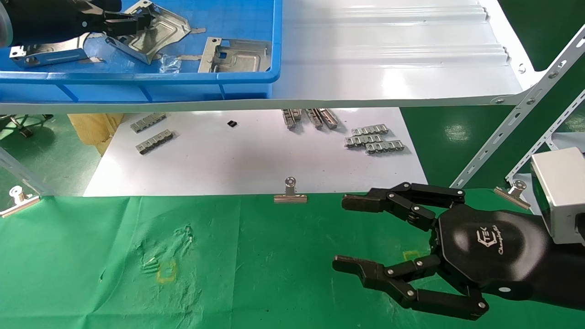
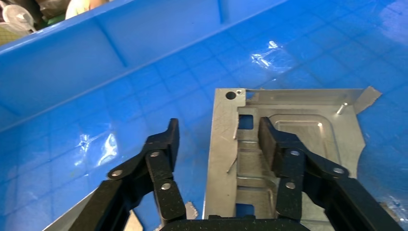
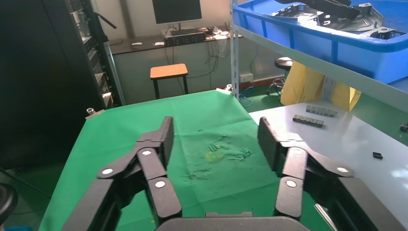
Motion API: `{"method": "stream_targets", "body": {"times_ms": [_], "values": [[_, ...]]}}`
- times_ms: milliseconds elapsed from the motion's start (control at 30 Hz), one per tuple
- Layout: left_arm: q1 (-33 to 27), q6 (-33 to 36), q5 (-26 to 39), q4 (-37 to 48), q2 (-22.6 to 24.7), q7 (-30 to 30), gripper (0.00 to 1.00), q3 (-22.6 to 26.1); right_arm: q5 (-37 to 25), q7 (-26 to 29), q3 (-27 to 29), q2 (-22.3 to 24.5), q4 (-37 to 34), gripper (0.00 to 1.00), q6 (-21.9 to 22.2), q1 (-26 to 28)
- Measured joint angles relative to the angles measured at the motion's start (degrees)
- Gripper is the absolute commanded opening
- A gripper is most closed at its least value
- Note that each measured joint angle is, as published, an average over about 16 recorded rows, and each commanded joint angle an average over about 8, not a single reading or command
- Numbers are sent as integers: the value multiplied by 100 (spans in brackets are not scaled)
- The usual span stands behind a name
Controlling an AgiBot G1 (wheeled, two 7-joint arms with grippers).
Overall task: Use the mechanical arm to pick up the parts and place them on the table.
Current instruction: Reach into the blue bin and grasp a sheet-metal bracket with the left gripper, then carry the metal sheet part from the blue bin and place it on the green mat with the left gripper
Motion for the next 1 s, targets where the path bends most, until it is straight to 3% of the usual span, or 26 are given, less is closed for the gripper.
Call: {"method": "stream_targets", "body": {"times_ms": [567,733,1000], "values": [[-59,390,-206,-110,-91,146,0,-140,0,0,0,0,0,100,0,0],[-119,1054,-435,-280,-196,374,0,-286,0,0,0,0,0,100,0,0],[-117,2838,-850,-630,-399,987,0,-503,0,0,0,0,0,100,0,0]]}}
